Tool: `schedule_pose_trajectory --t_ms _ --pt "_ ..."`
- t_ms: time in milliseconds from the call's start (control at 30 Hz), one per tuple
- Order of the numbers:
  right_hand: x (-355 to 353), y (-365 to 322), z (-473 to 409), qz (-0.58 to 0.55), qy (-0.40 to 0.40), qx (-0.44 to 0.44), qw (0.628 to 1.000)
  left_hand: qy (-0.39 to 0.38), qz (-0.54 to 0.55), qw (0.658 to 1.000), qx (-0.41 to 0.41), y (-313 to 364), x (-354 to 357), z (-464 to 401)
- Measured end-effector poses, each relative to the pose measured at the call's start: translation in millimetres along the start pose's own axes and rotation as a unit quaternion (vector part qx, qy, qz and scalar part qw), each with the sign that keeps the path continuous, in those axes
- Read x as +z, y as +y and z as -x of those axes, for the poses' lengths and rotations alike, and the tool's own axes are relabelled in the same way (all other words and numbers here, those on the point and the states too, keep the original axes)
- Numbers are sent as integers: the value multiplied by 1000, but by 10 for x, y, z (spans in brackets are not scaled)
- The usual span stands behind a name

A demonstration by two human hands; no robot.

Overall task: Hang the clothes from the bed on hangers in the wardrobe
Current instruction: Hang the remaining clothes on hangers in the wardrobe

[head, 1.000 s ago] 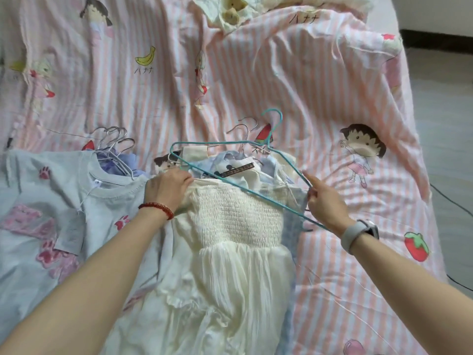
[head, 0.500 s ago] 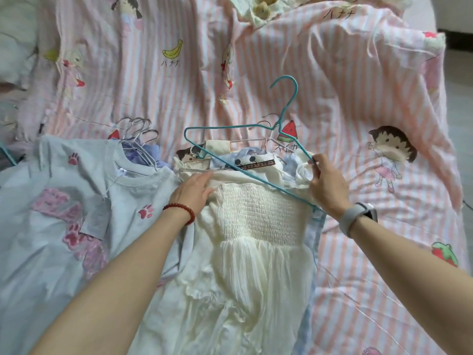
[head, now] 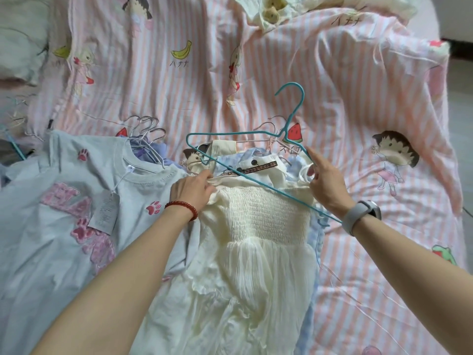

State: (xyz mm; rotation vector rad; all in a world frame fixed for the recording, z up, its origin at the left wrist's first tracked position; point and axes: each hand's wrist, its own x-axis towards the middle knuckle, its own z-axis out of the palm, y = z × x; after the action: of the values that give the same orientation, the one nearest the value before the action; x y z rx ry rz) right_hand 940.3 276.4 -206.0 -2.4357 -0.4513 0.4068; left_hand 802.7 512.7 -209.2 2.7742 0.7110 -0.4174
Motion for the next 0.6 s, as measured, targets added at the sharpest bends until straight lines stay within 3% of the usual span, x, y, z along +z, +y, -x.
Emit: schedule_pose_trajectory --t_ms 167,300,433,600 --pt "-21 -88 5 7 -13 21 1000 35 -21 999 14 -95 -205 171" --pt "43 -189 -17 41 7 -42 998 92 42 989 -112 -117 -161 415" --pt "106 -416 -49 55 -67 -99 991 5 166 954 -248 -269 3 452" --pt "164 -731 -165 8 -54 -44 997 -28 194 958 -208 -385 -63 407"
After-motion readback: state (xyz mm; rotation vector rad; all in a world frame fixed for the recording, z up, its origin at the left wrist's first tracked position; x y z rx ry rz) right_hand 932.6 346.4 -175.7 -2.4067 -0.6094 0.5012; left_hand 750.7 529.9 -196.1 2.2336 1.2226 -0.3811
